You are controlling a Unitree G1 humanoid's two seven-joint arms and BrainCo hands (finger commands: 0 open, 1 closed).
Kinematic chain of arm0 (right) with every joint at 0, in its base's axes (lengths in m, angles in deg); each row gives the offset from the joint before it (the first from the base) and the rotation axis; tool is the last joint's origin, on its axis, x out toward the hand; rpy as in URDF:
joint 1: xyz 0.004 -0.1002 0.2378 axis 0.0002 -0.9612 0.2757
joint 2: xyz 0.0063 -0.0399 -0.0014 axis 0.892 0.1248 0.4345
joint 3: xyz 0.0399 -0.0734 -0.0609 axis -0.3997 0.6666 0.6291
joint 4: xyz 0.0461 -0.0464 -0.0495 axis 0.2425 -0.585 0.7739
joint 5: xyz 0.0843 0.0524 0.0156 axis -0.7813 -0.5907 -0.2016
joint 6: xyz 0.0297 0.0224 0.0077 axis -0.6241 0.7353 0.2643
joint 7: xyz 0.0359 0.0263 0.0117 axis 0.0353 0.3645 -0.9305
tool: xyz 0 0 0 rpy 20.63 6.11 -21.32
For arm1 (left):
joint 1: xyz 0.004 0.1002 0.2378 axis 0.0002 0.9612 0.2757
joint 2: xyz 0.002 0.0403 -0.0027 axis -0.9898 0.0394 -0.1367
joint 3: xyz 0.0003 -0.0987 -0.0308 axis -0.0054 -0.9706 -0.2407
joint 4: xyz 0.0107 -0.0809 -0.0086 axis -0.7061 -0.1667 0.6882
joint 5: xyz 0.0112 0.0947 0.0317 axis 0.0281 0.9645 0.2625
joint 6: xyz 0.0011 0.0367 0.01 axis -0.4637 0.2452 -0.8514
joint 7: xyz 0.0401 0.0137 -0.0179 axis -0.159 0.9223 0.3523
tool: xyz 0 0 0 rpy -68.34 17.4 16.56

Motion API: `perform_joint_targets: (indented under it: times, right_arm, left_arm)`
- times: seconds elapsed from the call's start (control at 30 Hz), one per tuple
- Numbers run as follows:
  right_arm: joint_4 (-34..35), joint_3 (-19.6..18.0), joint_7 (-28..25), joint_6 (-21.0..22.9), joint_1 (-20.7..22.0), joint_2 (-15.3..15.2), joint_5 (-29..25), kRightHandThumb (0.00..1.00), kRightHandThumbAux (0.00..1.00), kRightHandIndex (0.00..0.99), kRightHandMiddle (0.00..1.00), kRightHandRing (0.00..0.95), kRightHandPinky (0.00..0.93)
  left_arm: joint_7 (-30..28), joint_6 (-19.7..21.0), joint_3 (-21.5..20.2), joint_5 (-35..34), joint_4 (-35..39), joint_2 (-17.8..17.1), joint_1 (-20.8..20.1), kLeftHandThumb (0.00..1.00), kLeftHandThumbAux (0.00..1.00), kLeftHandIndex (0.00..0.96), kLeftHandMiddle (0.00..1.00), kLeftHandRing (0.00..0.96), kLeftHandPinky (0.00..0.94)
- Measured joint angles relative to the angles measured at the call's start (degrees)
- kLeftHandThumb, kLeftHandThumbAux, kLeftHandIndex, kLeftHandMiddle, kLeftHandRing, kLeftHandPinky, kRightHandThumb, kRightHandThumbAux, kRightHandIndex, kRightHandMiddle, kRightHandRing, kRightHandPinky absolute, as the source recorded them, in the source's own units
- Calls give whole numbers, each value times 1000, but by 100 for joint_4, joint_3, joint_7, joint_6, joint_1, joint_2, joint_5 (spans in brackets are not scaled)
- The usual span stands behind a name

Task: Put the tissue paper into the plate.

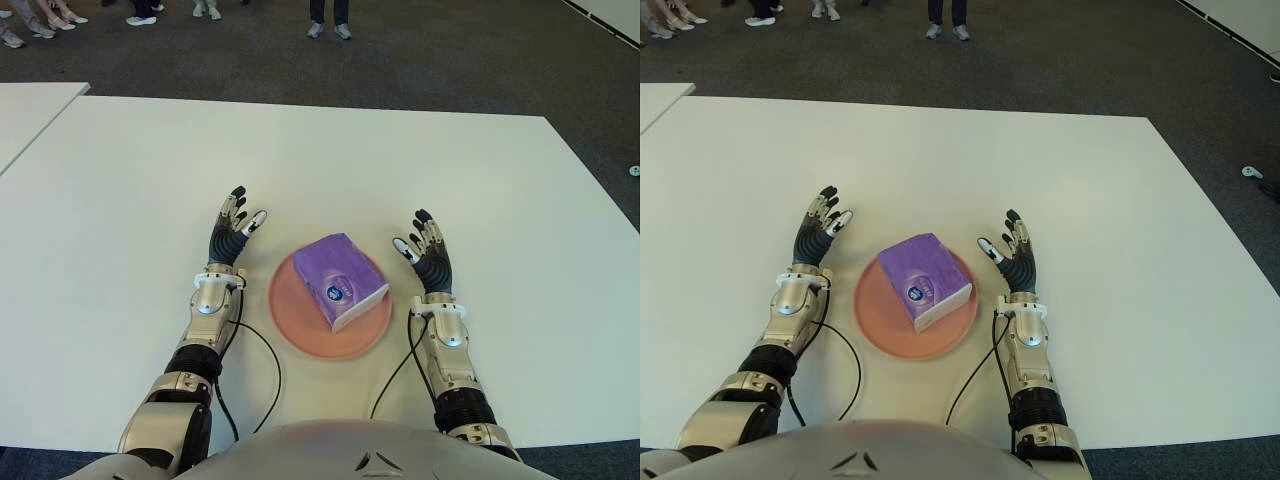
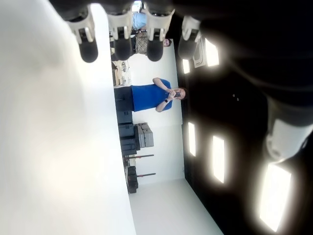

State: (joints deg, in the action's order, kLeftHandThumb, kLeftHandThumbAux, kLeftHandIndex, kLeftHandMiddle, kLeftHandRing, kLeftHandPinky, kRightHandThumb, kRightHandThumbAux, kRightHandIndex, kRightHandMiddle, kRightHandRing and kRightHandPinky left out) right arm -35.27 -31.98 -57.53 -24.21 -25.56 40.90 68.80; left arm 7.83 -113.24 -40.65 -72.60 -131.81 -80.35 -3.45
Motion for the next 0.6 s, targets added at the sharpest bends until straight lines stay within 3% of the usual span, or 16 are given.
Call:
perform_joint_targets:
  times: [0.23, 0.6]
  right_arm:
    - [98, 6, 4, 101, -41, 2, 0, 0, 601, 0, 0, 0, 0]
    - [170, 8, -4, 210, -86, -3, -4, 0, 606, 0, 0, 0, 0]
  left_arm:
    - [-61, 335, 21, -9, 632, 45, 394, 0, 530, 0, 0, 0, 0]
    - [-48, 1089, 173, 98, 2216, 228, 1420, 0, 527, 0, 0, 0, 0]
